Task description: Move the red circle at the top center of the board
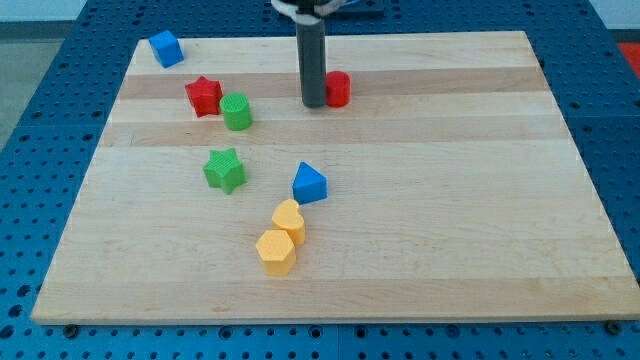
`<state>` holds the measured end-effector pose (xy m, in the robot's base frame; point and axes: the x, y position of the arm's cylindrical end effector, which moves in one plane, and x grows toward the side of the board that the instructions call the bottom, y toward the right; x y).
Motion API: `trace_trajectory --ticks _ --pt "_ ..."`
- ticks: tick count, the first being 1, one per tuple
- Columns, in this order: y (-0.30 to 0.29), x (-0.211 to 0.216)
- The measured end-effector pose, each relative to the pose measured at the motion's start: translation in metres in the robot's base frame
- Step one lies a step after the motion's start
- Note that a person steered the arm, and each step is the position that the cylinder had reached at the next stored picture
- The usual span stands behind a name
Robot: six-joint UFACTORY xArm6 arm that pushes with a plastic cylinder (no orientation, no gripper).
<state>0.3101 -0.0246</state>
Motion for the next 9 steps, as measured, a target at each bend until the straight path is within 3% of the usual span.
trace_trajectory --ticks 1,2,3,4,5,6,7,8,9 --pt "0.001 -0.026" --pt "-0.02 0.019" --pt "-0.005 0.061" --pt "0.046 0.044" --pt "0.047 0.004" --pt "0.0 -0.026" --pt "-0.014 -0.022" --pt "0.022 0.006" --pt "0.061 -0.008"
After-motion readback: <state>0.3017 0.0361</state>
